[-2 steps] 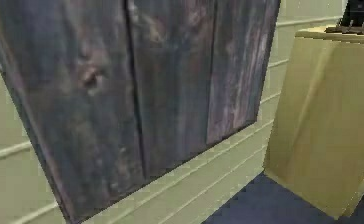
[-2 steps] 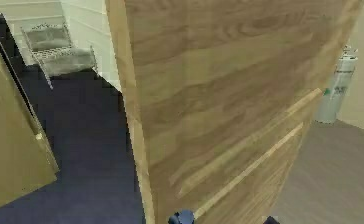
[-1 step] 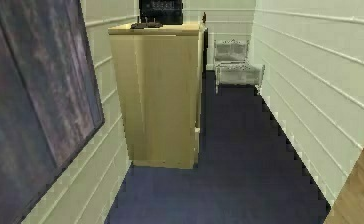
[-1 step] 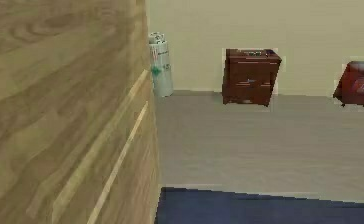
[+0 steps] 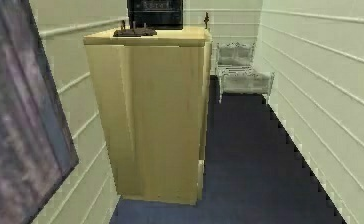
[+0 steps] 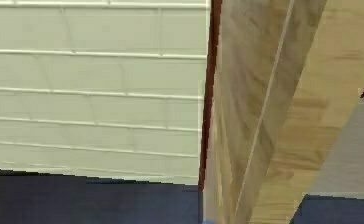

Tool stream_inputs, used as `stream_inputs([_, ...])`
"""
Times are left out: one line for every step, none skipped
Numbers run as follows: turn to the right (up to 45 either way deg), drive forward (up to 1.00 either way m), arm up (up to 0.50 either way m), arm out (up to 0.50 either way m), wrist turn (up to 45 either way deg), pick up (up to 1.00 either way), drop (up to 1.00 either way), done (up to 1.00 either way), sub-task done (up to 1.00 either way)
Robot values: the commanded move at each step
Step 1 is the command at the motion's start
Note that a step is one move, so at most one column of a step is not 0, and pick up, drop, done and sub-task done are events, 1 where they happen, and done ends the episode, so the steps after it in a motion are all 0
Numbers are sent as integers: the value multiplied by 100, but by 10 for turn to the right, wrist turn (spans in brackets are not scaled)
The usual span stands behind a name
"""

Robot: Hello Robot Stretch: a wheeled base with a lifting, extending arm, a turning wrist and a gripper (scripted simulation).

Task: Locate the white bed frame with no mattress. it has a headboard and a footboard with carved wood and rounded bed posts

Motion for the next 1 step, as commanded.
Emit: stream_inputs([270, 0, 0, 0, 0, 0, 0, 0, 0])
